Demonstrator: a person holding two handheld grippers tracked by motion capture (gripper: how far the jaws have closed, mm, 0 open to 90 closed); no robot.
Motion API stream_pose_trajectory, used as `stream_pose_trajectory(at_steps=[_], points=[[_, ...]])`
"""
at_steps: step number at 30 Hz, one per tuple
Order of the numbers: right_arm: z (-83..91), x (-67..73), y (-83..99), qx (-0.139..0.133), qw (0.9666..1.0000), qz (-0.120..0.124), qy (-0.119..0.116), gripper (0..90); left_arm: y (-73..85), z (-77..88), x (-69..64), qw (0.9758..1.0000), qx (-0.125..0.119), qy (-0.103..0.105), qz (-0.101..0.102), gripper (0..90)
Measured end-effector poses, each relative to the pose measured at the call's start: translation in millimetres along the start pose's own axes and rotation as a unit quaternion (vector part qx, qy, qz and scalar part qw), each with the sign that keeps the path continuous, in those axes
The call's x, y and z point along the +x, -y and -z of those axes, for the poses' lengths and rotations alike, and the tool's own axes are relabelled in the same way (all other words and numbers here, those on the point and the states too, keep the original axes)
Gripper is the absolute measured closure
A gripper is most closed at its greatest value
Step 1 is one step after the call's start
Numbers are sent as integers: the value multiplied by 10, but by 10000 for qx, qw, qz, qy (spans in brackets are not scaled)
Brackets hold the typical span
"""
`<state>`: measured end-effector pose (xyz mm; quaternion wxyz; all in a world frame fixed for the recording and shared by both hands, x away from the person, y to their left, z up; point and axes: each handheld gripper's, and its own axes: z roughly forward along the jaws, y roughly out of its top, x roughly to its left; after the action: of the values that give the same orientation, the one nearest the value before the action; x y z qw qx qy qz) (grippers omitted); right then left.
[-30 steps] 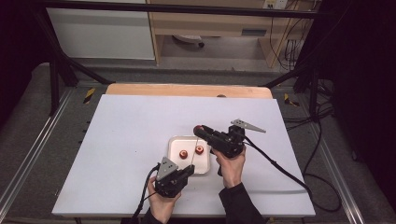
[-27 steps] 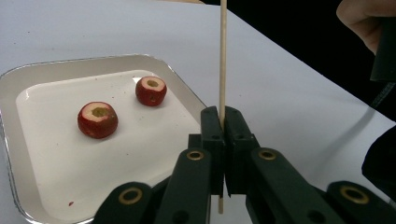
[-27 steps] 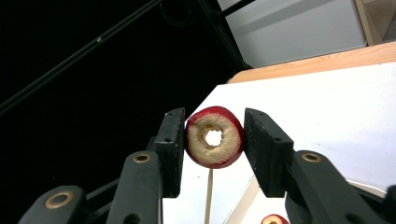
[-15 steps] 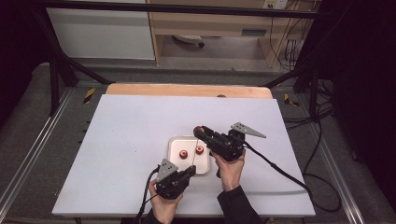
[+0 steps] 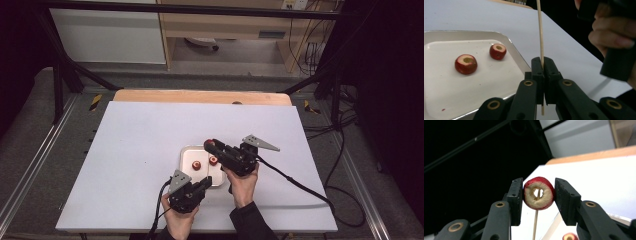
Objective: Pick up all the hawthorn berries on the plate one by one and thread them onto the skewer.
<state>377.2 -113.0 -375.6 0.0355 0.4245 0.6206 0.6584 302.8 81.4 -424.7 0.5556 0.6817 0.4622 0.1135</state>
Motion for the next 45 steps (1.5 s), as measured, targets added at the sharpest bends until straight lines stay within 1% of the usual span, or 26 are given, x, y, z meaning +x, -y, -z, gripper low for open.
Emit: stream_pose_trajectory(at_steps=[4, 6, 7, 8, 9, 11, 13, 14, 19, 26, 31, 33, 34, 36, 37, 38, 39, 41, 43, 45], points=[[-16, 8, 55, 137, 9999, 16, -51, 604, -17, -6, 59, 10000, 65, -55, -42, 883], [-7, 15, 70, 220, 9997, 68, -73, 604, -23, -13, 71, 10000, 51, -48, -26, 884], [-7, 15, 70, 220, 9997, 68, -73, 604, -30, -8, 79, 10000, 7, -62, -47, 884], [-17, 18, 115, 423, 9990, 55, -103, 604, -46, -1, 83, 10000, -43, -67, -25, 883], [-17, 18, 115, 423, 9990, 55, -103, 604, -67, 5, 95, 10000, -53, -65, 4, 883], [-27, 29, 171, 447, 9989, 102, -130, 604, -84, 7, 120, 9999, -35, -98, -23, 883], [-42, 32, 208, 553, 9983, 64, -161, 604, -91, 9, 134, 9999, -28, -123, -45, 883], [-42, 32, 208, 553, 9983, 64, -161, 604, -96, 7, 144, 9999, -14, -126, -46, 883], [-42, 49, 282, 699, 9973, 178, -148, 604, -104, 0, 164, 9999, -25, -130, -92, 884], [-45, 51, 305, 773, 9967, 210, -142, 604, -110, -7, 180, 9998, 35, -139, -167, 885], [-41, 46, 311, 894, 9956, 253, -134, 602, -103, -13, 185, 9995, 49, -149, -267, 885], [-42, 41, 298, 925, 9952, 249, -175, 593, -108, -4, 191, 9994, 36, -147, -295, 885], [-44, 34, 290, 930, 9950, 289, -210, 589, -108, 0, 195, 9994, 39, -162, -308, 885], [-32, 26, 260, 936, 9947, 366, -194, 525, -104, 10, 212, 9991, 60, -229, -354, 884], [-9, 14, 211, 958, 9941, 497, -133, 456, -102, 15, 227, 9991, 71, -233, -352, 885], [-9, 14, 211, 958, 9941, 497, -133, 456, -99, 20, 241, 9990, 94, -245, -357, 885], [2, 5, 187, 983, 9936, 549, -130, 432, -96, 26, 255, 9989, 109, -261, -383, 885], [20, -12, 143, 1045, 9921, 696, -77, 356, -87, 41, 279, 9985, 143, -297, -432, 884], [25, -46, 109, 1241, 9890, 802, 5, 298, -76, 61, 302, 9982, 173, -318, -470, 884], [24, -86, 91, 1494, 9836, 1001, 106, 238, -63, 84, 326, 9975, 218, -366, -560, 884]])
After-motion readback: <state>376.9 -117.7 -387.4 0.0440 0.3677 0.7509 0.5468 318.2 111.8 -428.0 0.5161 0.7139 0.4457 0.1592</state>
